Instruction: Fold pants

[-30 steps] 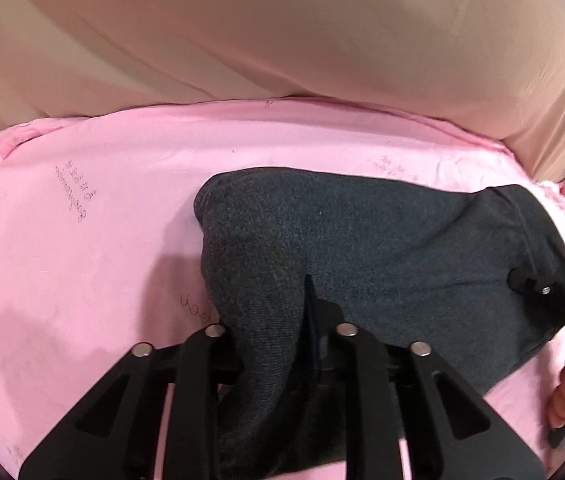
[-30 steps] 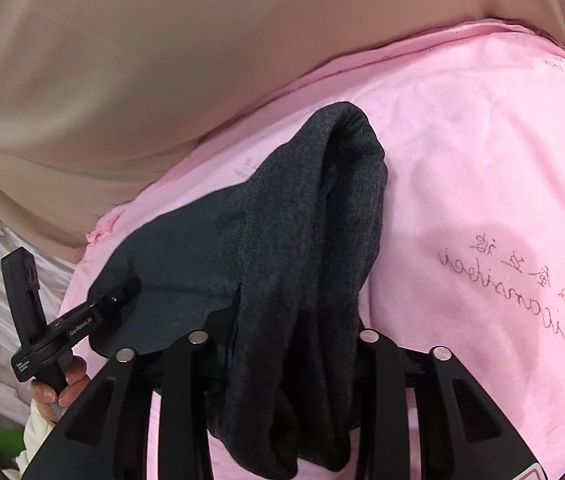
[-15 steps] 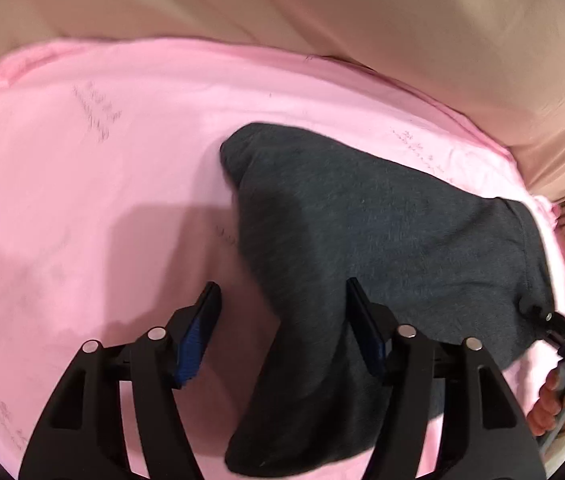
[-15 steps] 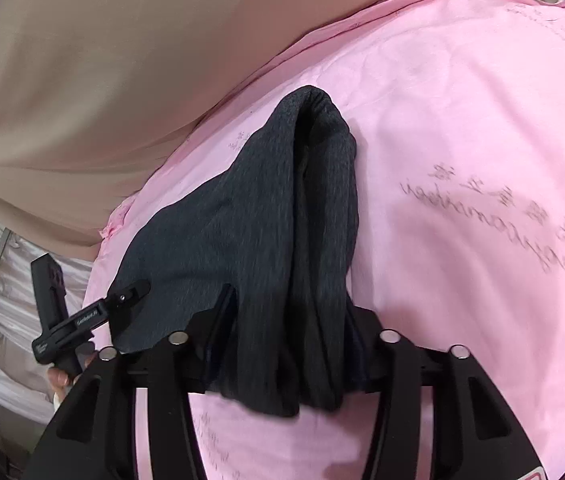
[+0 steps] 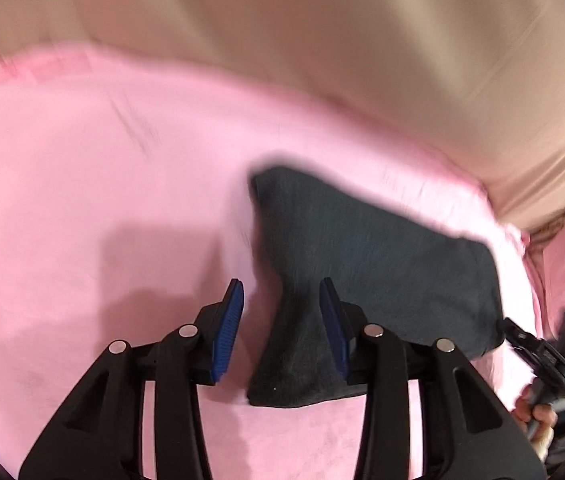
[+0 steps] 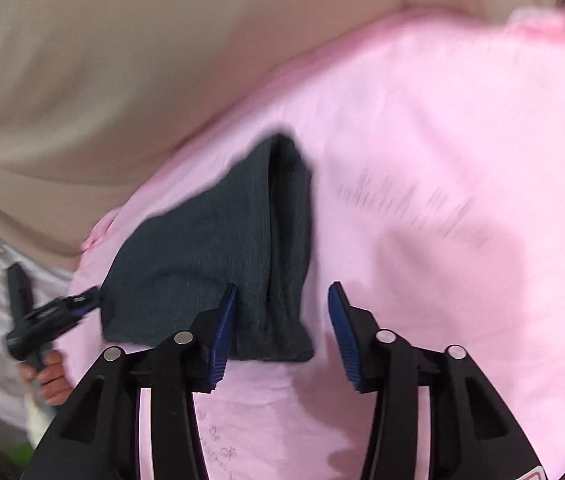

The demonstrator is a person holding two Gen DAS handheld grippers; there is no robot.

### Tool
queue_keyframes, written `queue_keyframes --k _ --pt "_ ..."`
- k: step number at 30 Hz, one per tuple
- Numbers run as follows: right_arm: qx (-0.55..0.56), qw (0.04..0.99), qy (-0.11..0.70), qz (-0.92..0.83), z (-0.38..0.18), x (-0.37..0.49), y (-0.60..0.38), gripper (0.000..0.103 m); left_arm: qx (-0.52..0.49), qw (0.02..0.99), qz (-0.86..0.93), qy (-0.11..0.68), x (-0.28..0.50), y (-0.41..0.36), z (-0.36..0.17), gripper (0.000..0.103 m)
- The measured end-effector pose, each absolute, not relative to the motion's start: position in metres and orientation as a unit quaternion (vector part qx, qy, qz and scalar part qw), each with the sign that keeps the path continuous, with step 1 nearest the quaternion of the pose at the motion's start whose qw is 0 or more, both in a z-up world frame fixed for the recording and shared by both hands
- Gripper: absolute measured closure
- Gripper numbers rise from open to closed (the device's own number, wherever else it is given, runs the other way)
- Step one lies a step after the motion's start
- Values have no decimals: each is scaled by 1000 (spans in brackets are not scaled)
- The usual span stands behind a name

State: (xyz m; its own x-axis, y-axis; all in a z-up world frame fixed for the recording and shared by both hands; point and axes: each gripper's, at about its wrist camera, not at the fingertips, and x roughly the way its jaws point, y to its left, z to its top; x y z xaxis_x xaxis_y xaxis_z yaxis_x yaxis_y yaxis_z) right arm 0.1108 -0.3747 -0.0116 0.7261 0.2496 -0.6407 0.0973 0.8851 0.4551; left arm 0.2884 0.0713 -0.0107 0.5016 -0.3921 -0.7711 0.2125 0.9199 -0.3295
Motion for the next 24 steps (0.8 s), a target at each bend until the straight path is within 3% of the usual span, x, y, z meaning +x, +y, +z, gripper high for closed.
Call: queue_keyframes --k 1,2,4,7,9,10,13,16,19,24 --pt "223 907 354 54 2 111 -368 63 -97 867 -174 456 288 68 1 62" --pt "210 911 348 74 13 117 -358 83 -97 866 -186 455 291 60 7 62" --pt "179 913 350 110 21 139 -336 100 -85 851 -226 466 302 30 4 61" --pt "140 906 392 73 -10 182 -332 101 -32 836 -200 511 329 -2 -43 60" --pt "160 888 428 44 -56 207 -347 103 -37 839 -180 512 342 0 -75 66" --pt "203 887 411 62 -62 203 -361 103 -43 847 -187 495 341 6 -74 72" --pt "212 886 408 63 -43 196 -353 103 -52 843 -181 503 337 14 -73 74" --pt "171 902 390 73 -30 185 -340 102 0 864 -155 480 320 3 -62 69" --pt "168 888 425 51 -56 193 -340 103 29 867 -139 478 319 -4 -62 68" --pt "172 902 390 66 -30 145 -335 100 53 871 -130 471 305 5 -50 68"
